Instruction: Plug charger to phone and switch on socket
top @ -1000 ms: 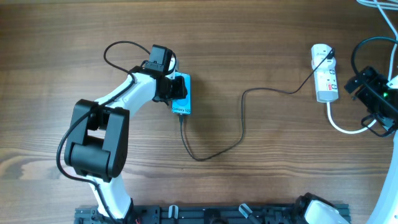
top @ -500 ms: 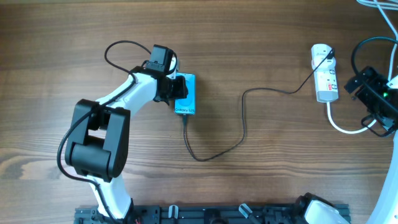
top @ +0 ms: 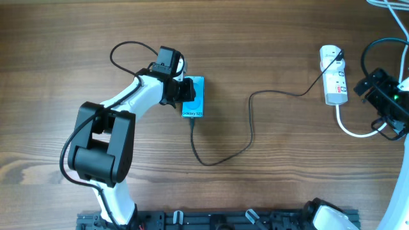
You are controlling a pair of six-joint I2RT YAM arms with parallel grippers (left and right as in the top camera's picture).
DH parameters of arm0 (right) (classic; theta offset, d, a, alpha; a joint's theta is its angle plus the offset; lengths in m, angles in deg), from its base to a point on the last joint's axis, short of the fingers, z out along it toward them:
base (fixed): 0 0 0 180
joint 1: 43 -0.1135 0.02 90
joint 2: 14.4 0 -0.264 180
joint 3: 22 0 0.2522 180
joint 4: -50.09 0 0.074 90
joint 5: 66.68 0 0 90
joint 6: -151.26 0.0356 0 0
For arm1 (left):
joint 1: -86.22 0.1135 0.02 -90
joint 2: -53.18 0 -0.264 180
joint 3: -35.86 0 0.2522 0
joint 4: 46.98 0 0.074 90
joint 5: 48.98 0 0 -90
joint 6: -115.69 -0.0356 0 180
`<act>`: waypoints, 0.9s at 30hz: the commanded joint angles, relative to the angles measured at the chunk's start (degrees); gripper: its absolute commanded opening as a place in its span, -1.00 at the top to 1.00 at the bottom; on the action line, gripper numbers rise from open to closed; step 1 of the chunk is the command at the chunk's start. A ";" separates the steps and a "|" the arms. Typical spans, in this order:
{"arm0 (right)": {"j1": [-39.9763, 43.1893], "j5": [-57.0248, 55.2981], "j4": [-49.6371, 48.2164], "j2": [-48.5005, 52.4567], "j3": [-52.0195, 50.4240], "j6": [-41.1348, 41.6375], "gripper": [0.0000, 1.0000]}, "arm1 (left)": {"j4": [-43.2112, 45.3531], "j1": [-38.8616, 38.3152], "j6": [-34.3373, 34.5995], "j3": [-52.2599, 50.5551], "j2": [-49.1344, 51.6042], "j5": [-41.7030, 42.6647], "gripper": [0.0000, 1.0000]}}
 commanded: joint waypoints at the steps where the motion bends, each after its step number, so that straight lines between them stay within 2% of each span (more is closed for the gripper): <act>1: 0.13 0.92 -0.17 0.02 0.15 -0.68 -1.00 | -0.07 -0.46 -0.11 -0.17 2.27 -0.96 0.02; 4: 0.13 0.92 -0.17 0.02 0.15 -0.68 -1.00 | 0.11 -0.28 -0.11 -0.15 2.25 -2.51 -0.01; 5: 0.13 0.92 -0.17 0.02 0.15 -0.68 -1.00 | 0.11 -0.04 -0.11 -0.15 2.25 -3.19 -0.14; 6: 0.13 0.92 -0.17 0.02 0.15 -0.66 -1.00 | 0.11 0.31 -0.09 -0.15 2.25 -3.61 -0.38; 7: 0.13 0.92 -0.17 0.02 0.15 -0.68 -1.00 | 0.11 1.03 -0.07 -0.15 2.25 -3.54 -0.79; 8: 0.13 0.92 -0.17 0.02 0.15 -0.68 -1.00 | 0.07 1.90 0.94 -0.15 2.25 -3.56 -0.92; 11: 0.13 0.92 -0.17 0.02 0.15 -0.70 -1.00 | -0.31 4.66 4.26 -0.15 2.25 -3.54 -1.00; 14: 0.13 0.92 -0.17 0.02 0.15 -0.68 -1.00 | -1.20 7.76 4.63 -0.15 2.25 -3.52 -1.00; 18: 0.13 0.92 -0.17 0.02 0.15 -0.68 -1.00 | -2.84 12.35 8.94 -0.15 2.25 -3.52 -1.00; 22: 0.13 0.92 -0.17 0.02 0.15 -0.68 -1.00 | -3.76 15.32 8.92 -0.15 2.25 -3.52 -1.00; 27: 0.13 0.92 -0.17 0.02 0.15 -0.68 -1.00 | -3.74 15.15 8.92 -0.15 2.25 -3.52 -1.00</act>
